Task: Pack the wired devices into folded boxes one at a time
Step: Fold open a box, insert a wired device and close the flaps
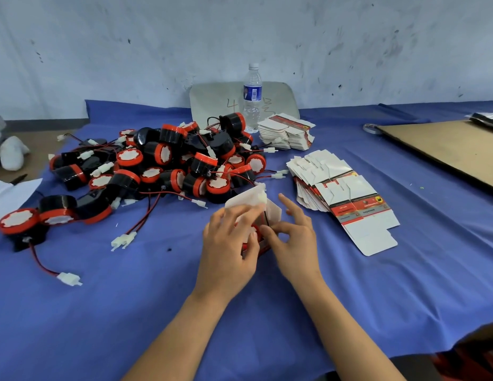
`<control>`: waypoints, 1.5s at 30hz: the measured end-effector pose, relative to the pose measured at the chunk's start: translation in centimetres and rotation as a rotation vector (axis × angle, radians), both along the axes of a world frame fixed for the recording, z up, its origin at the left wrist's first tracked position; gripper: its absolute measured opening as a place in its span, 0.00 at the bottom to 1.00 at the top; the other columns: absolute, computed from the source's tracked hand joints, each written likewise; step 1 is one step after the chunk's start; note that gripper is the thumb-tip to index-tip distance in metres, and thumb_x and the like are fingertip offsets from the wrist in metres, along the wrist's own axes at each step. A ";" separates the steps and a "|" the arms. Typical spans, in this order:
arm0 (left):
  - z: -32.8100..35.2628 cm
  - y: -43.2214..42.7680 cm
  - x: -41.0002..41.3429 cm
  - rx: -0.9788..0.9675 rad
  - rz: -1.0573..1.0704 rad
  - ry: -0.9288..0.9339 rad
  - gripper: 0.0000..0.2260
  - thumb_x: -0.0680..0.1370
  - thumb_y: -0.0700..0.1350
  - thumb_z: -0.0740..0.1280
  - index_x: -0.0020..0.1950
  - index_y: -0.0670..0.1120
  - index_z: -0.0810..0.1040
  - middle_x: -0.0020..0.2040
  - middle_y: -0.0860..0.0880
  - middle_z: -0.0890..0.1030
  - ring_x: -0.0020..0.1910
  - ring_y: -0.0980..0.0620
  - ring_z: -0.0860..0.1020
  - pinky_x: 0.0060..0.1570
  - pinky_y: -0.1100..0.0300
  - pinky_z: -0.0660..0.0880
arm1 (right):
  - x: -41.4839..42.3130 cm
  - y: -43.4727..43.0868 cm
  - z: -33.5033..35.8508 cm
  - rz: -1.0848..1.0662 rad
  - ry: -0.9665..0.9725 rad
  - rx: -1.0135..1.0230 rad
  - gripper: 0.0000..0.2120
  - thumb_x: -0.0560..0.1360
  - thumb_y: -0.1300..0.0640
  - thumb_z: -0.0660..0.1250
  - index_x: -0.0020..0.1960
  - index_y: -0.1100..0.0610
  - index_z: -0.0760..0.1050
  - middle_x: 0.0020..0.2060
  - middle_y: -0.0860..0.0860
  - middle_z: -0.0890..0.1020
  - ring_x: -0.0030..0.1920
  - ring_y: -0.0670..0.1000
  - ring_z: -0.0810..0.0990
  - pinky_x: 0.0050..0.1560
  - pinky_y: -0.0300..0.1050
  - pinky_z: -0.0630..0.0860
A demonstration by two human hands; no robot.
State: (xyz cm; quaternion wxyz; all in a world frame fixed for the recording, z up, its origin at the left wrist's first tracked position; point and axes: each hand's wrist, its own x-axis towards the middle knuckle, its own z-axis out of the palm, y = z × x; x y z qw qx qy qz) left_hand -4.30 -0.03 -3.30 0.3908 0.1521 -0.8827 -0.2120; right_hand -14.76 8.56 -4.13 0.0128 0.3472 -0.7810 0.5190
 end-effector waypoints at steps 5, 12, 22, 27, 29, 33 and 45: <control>-0.4 0.2 -0.5 -0.022 0.073 -0.040 0.16 0.76 0.39 0.63 0.60 0.51 0.82 0.59 0.53 0.79 0.63 0.38 0.70 0.62 0.26 0.62 | 0.2 0.2 0.0 0.009 0.069 0.015 0.03 0.74 0.59 0.72 0.44 0.55 0.86 0.63 0.39 0.70 0.66 0.49 0.67 0.56 0.24 0.61; -0.4 -0.2 -0.4 0.022 0.062 0.024 0.16 0.74 0.37 0.65 0.58 0.47 0.83 0.55 0.54 0.82 0.61 0.38 0.72 0.57 0.28 0.67 | 0.9 0.6 1.4 -0.030 0.172 -0.253 0.06 0.74 0.65 0.70 0.47 0.56 0.83 0.60 0.50 0.77 0.57 0.45 0.75 0.56 0.38 0.72; -0.4 -0.7 -0.1 -0.010 0.008 0.053 0.13 0.73 0.37 0.64 0.53 0.46 0.84 0.54 0.52 0.82 0.62 0.42 0.71 0.64 0.39 0.69 | -0.5 -1.0 6.3 0.245 0.205 0.019 0.16 0.76 0.63 0.68 0.63 0.52 0.77 0.41 0.45 0.79 0.35 0.45 0.77 0.39 0.29 0.72; -0.7 -0.9 -0.2 -0.029 0.005 0.057 0.14 0.73 0.36 0.65 0.54 0.47 0.84 0.55 0.53 0.82 0.62 0.44 0.70 0.60 0.43 0.72 | -1.1 -0.9 7.2 0.290 0.147 0.056 0.06 0.74 0.66 0.68 0.49 0.58 0.78 0.40 0.51 0.80 0.32 0.42 0.76 0.35 0.32 0.73; -0.6 -0.9 -0.2 -0.026 -0.005 0.051 0.14 0.73 0.36 0.65 0.55 0.47 0.84 0.56 0.53 0.81 0.60 0.41 0.71 0.56 0.42 0.74 | -1.2 -0.8 7.1 0.280 0.143 0.011 0.05 0.73 0.66 0.69 0.46 0.58 0.77 0.37 0.49 0.80 0.33 0.44 0.78 0.35 0.37 0.76; -0.4 -1.0 -0.1 0.015 -0.065 0.074 0.19 0.73 0.31 0.66 0.60 0.48 0.79 0.63 0.52 0.75 0.62 0.47 0.71 0.54 0.55 0.76 | -1.2 -0.3 5.7 0.196 0.324 -0.023 0.07 0.70 0.69 0.72 0.41 0.61 0.75 0.32 0.43 0.73 0.33 0.47 0.72 0.35 0.33 0.69; -1.0 -1.3 -0.2 0.203 -0.125 0.099 0.31 0.74 0.38 0.68 0.71 0.59 0.62 0.64 0.69 0.66 0.58 0.53 0.75 0.54 0.77 0.66 | -1.4 0.7 1.5 -0.031 0.888 0.150 0.05 0.70 0.58 0.73 0.35 0.55 0.82 0.42 0.47 0.84 0.53 0.57 0.75 0.48 0.54 0.75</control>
